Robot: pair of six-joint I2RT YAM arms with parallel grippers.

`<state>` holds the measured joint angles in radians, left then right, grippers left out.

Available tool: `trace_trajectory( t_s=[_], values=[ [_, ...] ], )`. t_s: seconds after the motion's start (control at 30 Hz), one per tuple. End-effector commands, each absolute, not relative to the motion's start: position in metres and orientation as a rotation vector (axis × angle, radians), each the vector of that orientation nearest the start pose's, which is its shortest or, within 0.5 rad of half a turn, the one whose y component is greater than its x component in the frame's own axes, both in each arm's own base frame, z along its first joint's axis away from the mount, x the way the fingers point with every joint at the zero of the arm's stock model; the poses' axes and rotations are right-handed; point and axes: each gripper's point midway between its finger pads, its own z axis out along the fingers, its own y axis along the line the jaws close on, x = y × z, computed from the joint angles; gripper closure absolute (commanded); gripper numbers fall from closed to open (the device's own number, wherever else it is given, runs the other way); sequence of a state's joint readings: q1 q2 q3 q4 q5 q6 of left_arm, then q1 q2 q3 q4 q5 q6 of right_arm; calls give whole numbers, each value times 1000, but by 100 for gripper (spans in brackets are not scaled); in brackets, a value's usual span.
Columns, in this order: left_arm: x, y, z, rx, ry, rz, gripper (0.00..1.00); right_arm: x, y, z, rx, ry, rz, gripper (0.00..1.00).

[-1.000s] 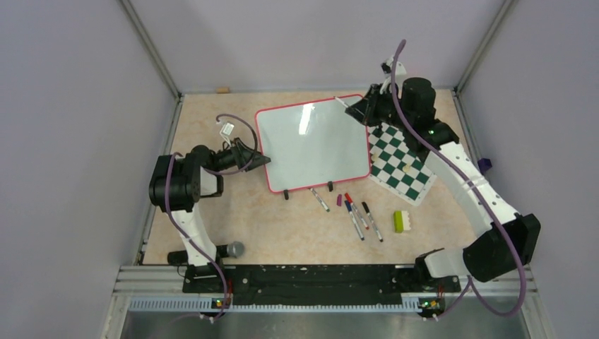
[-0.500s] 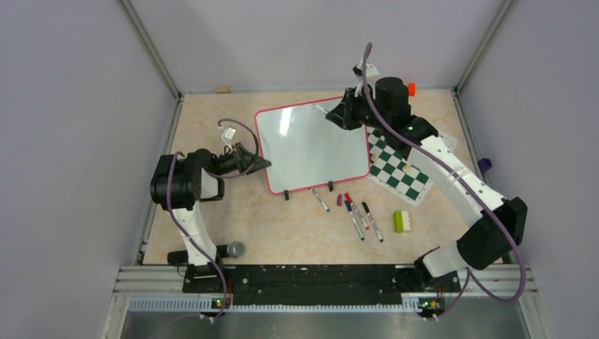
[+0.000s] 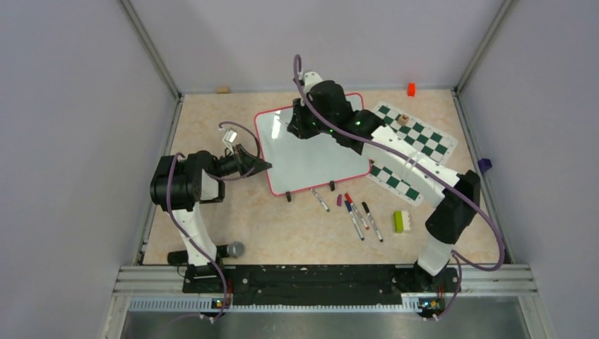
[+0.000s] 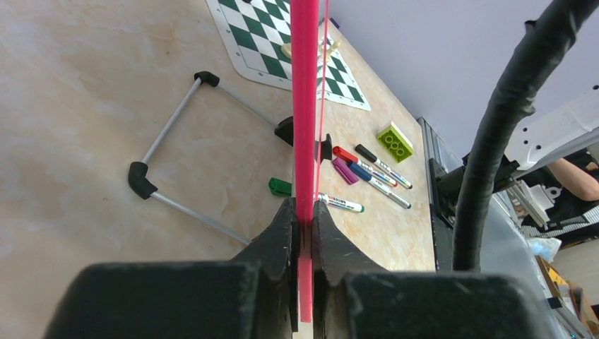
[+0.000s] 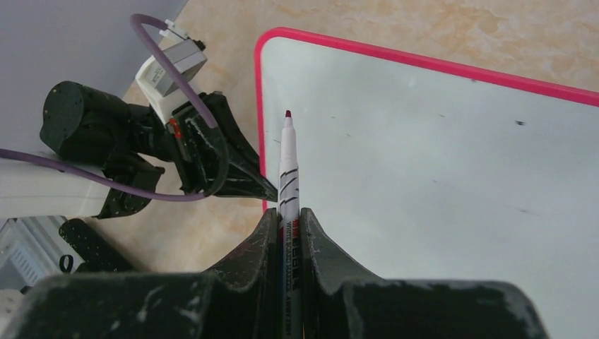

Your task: Write a sentence on the whiteboard

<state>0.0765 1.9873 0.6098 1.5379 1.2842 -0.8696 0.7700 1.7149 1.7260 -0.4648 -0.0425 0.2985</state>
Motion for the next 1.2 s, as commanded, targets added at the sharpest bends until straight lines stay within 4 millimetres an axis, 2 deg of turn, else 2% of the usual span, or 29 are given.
trace_trajectory(
  t_s=[0.0, 0.1, 0.27, 0.37, 0.47, 0.53, 0.6, 0.77, 0.87, 1.0, 1.17],
  values=[
    [340, -157, 130, 577, 1600, -1459, 100, 347, 383, 309, -455, 2035, 631, 100],
    [340, -157, 130, 577, 1600, -1458, 100, 347, 391, 309, -319, 2051, 604, 100],
    [340, -157, 126, 570, 1604, -1457, 100, 344, 383, 313, -114, 2036, 329, 100],
    [341, -157, 126, 570, 1602, -1453, 100, 339, 388, 308, -127, 2058, 369, 100],
    [341, -157, 126, 573, 1600, -1451, 100, 337, 392, 313, -119, 2058, 413, 100],
    [340, -157, 125, 574, 1599, -1447, 100, 338, 390, 322, -162, 2035, 402, 100],
    [339, -157, 123, 572, 1602, -1447, 100, 339, 392, 330, -275, 2008, 376, 100],
    [339, -158, 124, 583, 1598, -1447, 100, 338, 390, 332, -344, 2000, 351, 100],
    [337, -158, 127, 592, 1592, -1444, 100, 330, 392, 325, -444, 2011, 364, 100],
    [336, -159, 128, 598, 1588, -1442, 100, 313, 383, 310, -518, 2047, 423, 100],
    [336, -158, 131, 606, 1579, -1433, 100, 307, 372, 298, -568, 2069, 653, 100]
  ],
)
